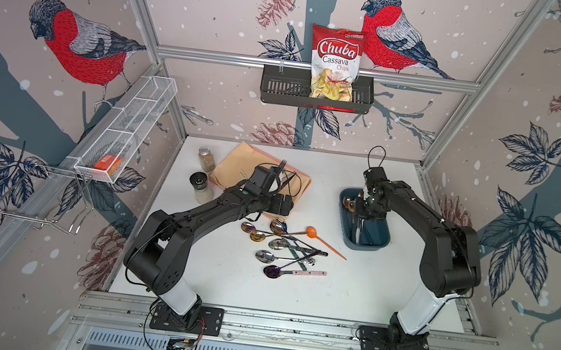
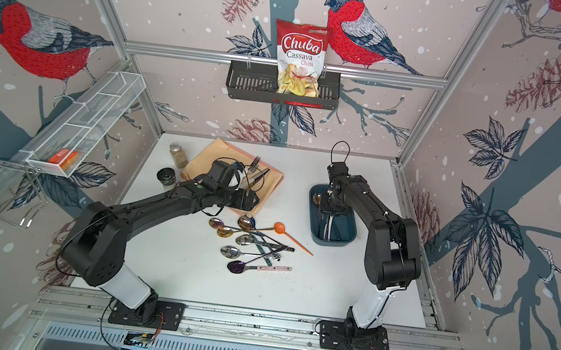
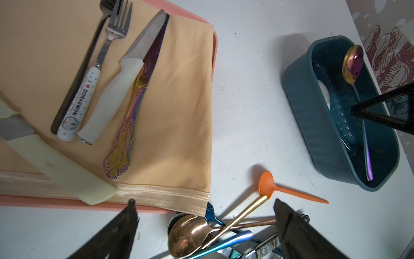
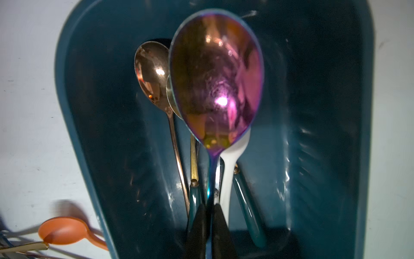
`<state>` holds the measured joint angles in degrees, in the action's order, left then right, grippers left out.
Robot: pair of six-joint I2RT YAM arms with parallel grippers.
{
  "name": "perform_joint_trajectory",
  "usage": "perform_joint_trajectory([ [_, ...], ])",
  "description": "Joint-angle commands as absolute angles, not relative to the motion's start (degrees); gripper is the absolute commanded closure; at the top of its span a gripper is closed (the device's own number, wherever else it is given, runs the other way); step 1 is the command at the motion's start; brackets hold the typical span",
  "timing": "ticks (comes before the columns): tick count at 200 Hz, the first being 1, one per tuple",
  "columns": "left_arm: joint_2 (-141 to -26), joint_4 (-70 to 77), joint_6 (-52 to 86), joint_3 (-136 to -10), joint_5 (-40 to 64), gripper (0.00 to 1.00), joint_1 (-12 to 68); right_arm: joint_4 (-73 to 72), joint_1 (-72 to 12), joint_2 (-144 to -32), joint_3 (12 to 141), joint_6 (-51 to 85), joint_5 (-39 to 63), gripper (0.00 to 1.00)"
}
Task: Put the spoon into the storage box
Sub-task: Place the spoon in the storage box.
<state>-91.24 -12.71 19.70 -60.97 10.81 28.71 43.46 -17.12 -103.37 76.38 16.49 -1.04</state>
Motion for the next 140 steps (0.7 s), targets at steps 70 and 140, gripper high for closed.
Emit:
perform_joint_trajectory([
  [70,-90.8,-10.9,20.9,-60.7,10.5,0.04,29.0,38.6,-16.9,-107.8,75.1,13.1,0.4,0.89],
  [140,-89.2,-11.3,21.8,-59.8,9.3,0.04,28.2,41.9,-17.6,-107.5,77.8,11.9,-4.8,0.67],
])
